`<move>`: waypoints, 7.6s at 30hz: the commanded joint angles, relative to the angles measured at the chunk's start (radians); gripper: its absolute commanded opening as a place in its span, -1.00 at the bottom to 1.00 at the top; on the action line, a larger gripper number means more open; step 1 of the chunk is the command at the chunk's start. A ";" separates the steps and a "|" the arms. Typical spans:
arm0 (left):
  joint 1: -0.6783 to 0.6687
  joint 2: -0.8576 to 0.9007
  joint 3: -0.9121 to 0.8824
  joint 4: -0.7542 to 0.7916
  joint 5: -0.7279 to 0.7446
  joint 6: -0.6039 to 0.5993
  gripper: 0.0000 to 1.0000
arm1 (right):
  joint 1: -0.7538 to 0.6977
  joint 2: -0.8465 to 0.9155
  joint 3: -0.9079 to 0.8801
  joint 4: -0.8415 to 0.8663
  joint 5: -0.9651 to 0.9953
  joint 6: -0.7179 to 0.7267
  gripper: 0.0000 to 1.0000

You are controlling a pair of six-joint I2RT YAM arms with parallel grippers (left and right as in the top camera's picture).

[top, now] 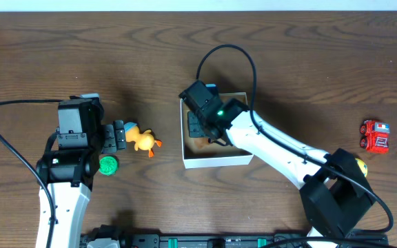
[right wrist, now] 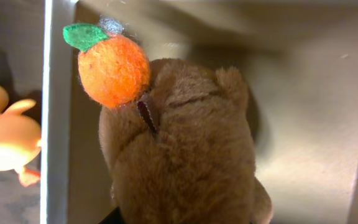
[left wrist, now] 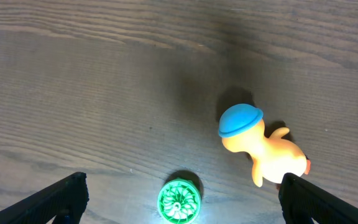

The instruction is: Pack container

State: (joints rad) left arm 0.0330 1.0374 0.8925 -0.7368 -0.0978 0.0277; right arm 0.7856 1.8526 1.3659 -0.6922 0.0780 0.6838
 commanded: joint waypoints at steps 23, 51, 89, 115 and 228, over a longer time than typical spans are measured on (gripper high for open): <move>0.006 0.003 0.020 -0.003 -0.016 0.013 0.96 | -0.001 -0.067 0.002 0.075 0.198 -0.109 0.37; 0.006 0.003 0.020 -0.003 -0.016 0.013 0.96 | -0.015 -0.117 0.002 0.060 0.158 -0.116 0.56; 0.006 0.003 0.020 -0.003 -0.016 0.013 0.96 | -0.783 -0.366 -0.014 -0.480 0.303 -0.006 0.67; 0.006 0.003 0.020 -0.003 -0.016 0.013 0.96 | -0.246 -0.154 -0.015 -0.150 0.044 -0.233 -0.98; 0.006 0.003 0.020 -0.003 -0.016 0.013 0.96 | -0.887 -0.682 -0.323 -0.231 0.086 -0.217 0.34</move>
State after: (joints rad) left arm 0.0330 1.0382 0.8925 -0.7372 -0.1009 0.0277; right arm 0.0193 1.1271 1.0424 -0.8997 0.1375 0.4118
